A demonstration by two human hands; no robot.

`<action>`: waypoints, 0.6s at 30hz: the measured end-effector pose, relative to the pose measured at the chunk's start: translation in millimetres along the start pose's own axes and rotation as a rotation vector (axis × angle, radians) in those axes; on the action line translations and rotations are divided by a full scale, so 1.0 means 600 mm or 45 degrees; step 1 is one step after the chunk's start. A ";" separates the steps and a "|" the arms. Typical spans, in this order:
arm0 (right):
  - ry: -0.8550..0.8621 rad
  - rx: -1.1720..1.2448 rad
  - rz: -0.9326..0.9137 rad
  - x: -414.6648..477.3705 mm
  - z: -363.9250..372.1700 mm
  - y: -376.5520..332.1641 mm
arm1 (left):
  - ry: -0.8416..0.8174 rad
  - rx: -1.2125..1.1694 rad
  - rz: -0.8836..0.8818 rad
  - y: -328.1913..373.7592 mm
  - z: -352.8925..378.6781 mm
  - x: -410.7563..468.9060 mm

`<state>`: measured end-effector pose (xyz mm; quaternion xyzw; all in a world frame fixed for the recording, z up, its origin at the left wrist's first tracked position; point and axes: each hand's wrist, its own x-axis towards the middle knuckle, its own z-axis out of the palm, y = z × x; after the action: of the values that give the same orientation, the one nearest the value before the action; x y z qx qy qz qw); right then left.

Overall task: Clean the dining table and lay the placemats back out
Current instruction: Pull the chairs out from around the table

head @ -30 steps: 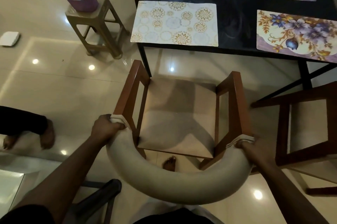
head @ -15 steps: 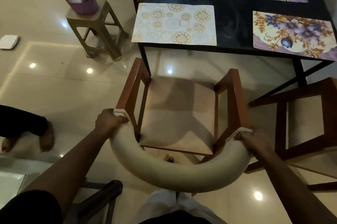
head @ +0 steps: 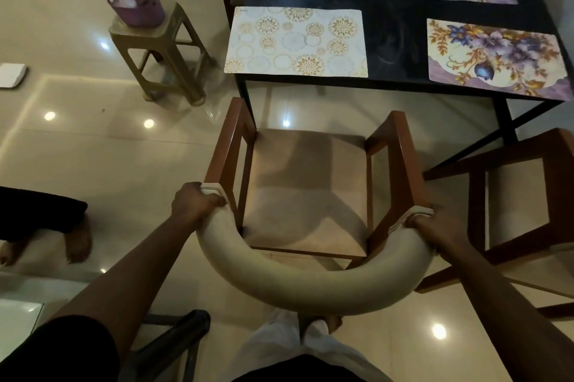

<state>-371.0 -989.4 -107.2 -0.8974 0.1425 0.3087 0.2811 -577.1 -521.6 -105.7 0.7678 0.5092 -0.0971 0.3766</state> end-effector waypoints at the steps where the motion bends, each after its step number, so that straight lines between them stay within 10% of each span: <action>1: -0.002 -0.006 0.010 -0.003 -0.001 -0.001 | -0.006 -0.009 0.002 0.000 -0.001 0.000; 18: 0.005 -0.009 0.098 -0.026 0.019 -0.002 | -0.031 0.163 -0.009 0.005 -0.010 -0.003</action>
<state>-388.1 -980.4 -104.5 -0.8929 0.1761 0.3182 0.2656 -576.8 -519.7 -99.2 0.7872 0.5001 -0.1399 0.3326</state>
